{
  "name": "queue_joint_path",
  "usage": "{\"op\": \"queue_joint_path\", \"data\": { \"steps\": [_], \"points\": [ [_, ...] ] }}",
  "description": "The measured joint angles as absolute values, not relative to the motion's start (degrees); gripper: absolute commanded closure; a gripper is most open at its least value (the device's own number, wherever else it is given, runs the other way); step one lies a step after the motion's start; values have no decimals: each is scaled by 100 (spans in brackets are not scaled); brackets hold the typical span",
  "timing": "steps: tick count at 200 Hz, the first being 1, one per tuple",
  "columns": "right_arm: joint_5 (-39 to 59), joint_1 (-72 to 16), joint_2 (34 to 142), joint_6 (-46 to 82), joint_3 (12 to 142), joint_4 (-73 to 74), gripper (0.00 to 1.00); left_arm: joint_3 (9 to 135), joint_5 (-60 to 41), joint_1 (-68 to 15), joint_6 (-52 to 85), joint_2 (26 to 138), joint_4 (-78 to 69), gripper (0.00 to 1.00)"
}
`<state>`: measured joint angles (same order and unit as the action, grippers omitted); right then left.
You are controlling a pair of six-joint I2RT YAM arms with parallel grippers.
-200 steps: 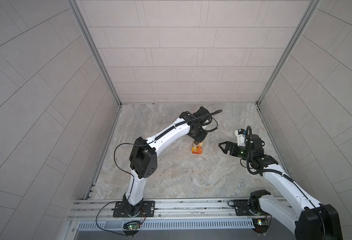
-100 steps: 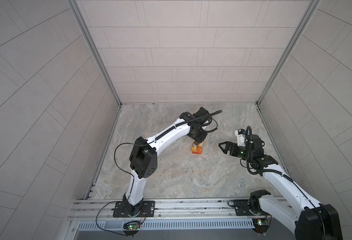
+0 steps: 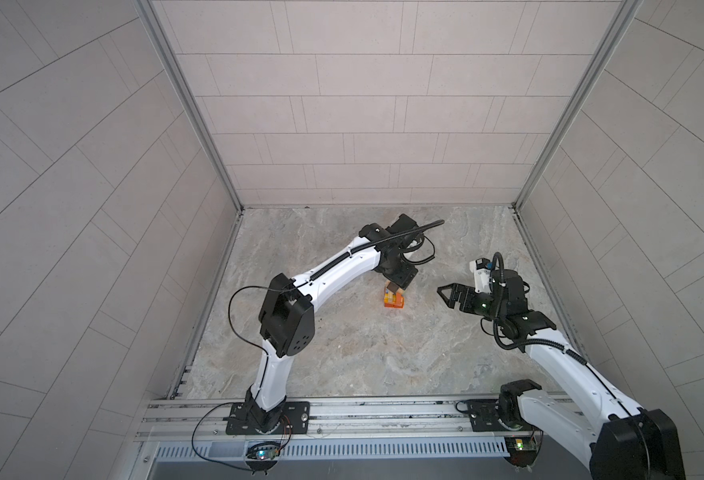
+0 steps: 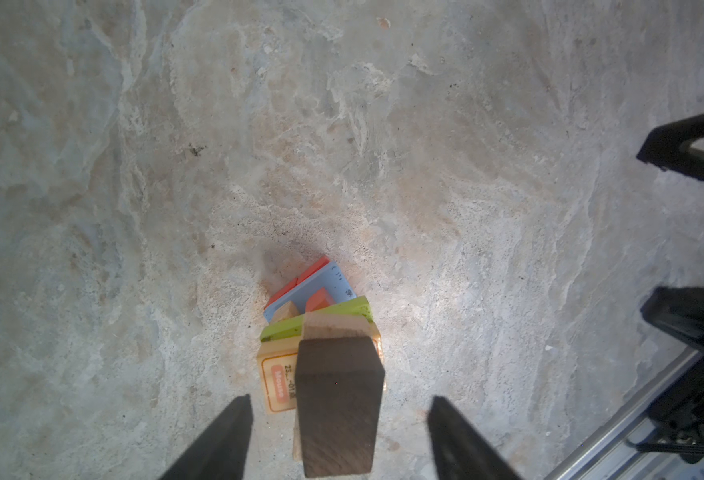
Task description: Build the wood block tower
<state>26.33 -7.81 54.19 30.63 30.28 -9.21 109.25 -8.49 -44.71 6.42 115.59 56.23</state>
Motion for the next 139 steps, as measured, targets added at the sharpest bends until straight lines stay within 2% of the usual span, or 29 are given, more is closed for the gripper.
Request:
{"op": "queue_joint_path", "data": {
  "steps": [22, 41, 63, 88, 113, 128, 139],
  "points": [
    [2462, -781, 5225, 3009, 3028, -1002, 1, 10930, -797, -4427, 716, 11432, 5640, 2],
    [2222, -781, 4960, 2998, 3028, -1035, 1, 10899, -685, -4340, 777, 11104, 5616, 0],
    [1907, -781, 4733, 2980, 3030, -1007, 1, 10532, -399, -4095, 976, 10208, 5382, 0],
    [1527, -781, 4729, 2808, 3030, -882, 1, 9467, -12, -3489, 1330, 8654, 4744, 0],
    [985, -781, 4945, 2392, 3033, -589, 1, 8235, 158, -2329, 1774, 7120, 4066, 0],
    [646, -779, 5190, 2139, 3037, -386, 1, 7487, 521, -1739, 1859, 6442, 3682, 0],
    [432, -779, 5404, 1979, 3037, -248, 1, 6877, 812, -1623, 1846, 6075, 3369, 0]
  ]
}}
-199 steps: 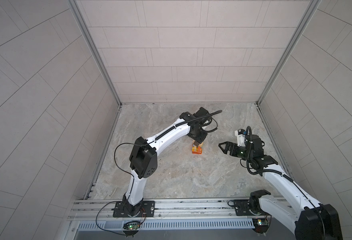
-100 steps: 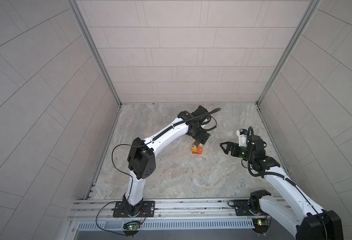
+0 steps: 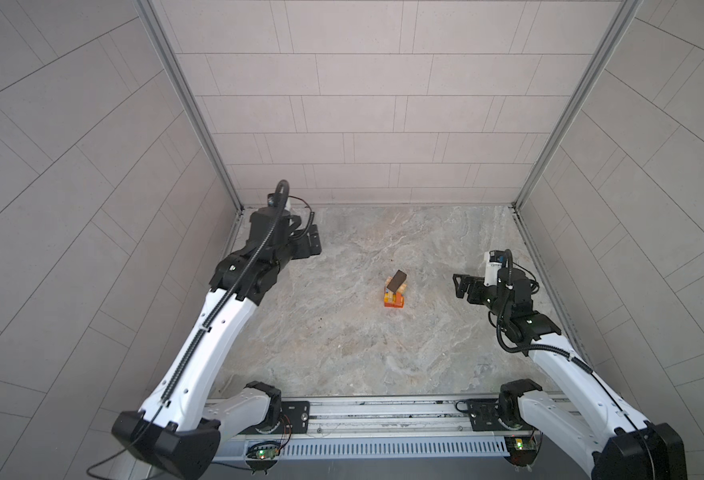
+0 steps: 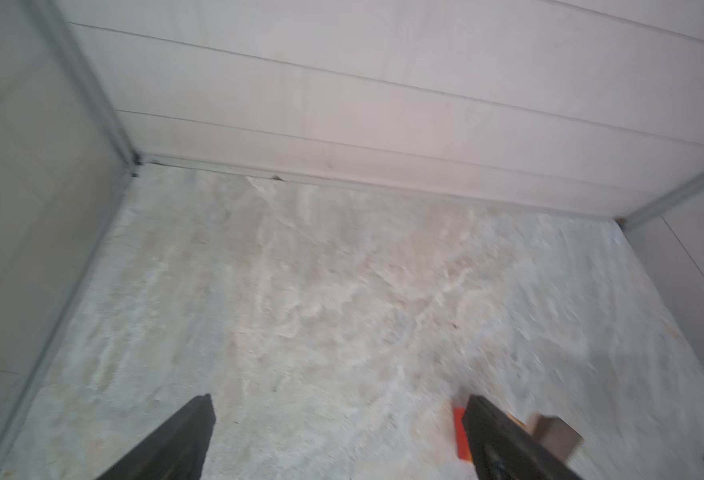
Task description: Build the wood block tower
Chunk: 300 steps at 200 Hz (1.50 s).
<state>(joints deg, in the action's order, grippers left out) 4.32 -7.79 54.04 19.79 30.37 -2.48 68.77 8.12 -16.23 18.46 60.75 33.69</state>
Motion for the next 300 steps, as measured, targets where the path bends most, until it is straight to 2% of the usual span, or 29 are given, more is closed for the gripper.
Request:
{"op": "queue_joint_path", "data": {
  "steps": [26, 52, 90, 110, 148, 167, 204, 225, 267, 300],
  "points": [
    [-56, -770, 5859, 1649, 2950, 340, 1, 5295, 1459, -1619, 1765, 5607, 2676, 0],
    [-499, -770, 6204, 1433, 2657, 939, 1, 4088, 2067, -1450, 1778, 5865, 2086, 0],
    [-1039, -751, 6506, 976, 2655, 1133, 1, 3468, 2711, -762, 1846, 6434, 1057, 0],
    [-1229, -744, 6567, 707, 2327, 2001, 1, 3203, 2862, -486, 1671, 6799, 211, 0],
    [-1382, -744, 7336, 268, 1291, 4185, 1, 2794, 2805, -386, 1144, 7607, -1278, 0],
    [-1479, -744, 7806, 117, 1070, 5113, 1, 2790, 2685, -384, 989, 7889, -1734, 0],
    [-1765, -749, 9000, -36, 856, 7063, 1, 2421, 2436, -357, 733, 8274, -3496, 0],
    [-1804, -777, 9393, -130, 880, 7459, 0, 2333, 2228, -298, 655, 8521, -3894, 0],
    [-1815, -794, 9415, -189, 961, 7924, 0, 2281, 1737, -281, 397, 8971, -4786, 0],
    [-1918, -797, 9380, -211, 1177, 7629, 0, 2187, 1603, -366, 183, 9096, -5026, 0]
  ]
}}
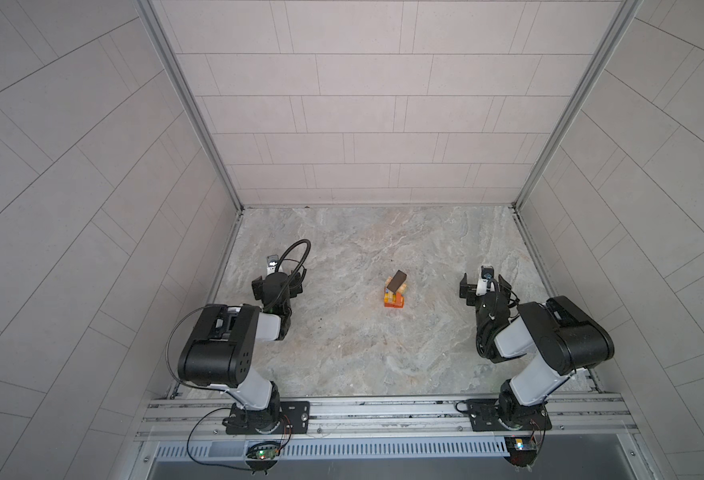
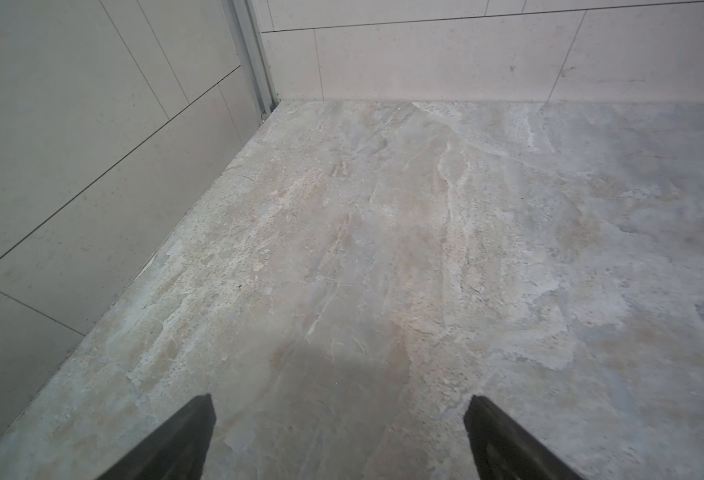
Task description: Build the wood block tower
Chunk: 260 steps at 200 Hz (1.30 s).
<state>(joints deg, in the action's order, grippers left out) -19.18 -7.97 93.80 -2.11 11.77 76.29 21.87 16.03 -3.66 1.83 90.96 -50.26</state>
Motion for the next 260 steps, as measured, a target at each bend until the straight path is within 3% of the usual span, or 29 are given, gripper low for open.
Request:
{"op": "queue_joint_path", "data": {
  "steps": [31, 69, 260],
  "points": [
    [-1562, -447, 9164, -21, 2078, 6326, 0, 2226, 1516, -362, 161, 9098, -5070, 0],
    [-1339, -287, 9085, 69, 2088, 5833, 0, 2226, 1498, -362, 145, 9098, -5078, 0],
    [-1243, -364, 9085, 69, 2073, 5621, 1, 2226, 1496, -362, 143, 9098, -5081, 0]
  ]
}}
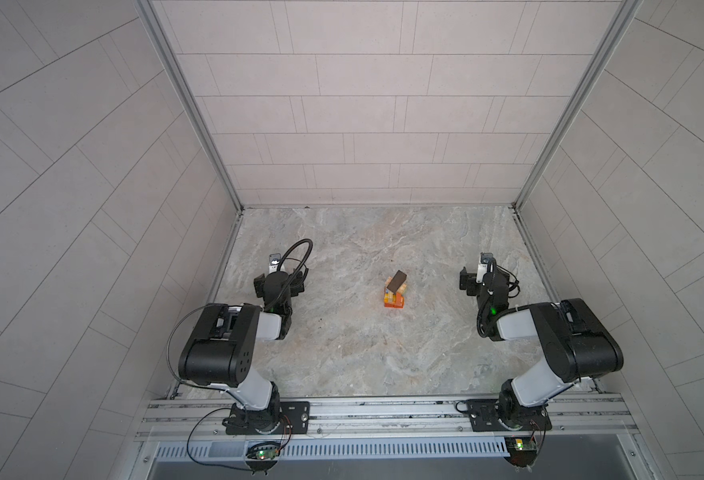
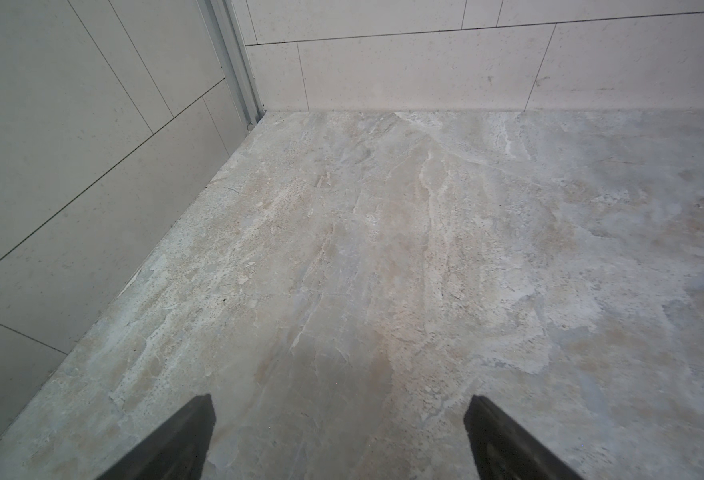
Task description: Build the wood block tower
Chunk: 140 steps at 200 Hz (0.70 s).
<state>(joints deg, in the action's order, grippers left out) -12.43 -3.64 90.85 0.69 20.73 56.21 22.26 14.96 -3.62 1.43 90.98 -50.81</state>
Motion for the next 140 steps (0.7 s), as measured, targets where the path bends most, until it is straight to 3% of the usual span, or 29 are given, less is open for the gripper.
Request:
{"op": "queue_joint_path", "data": {
  "steps": [92, 140],
  "points": [
    [-1216, -357, 9085, 71, 2067, 5594, 1, 2222, 1468, -362, 143, 9098, -5111, 0],
    [-1007, -357, 9220, 47, 1022, 6906, 0, 1253, 1457, -362, 141, 9194, -6490, 0]
  ]
}}
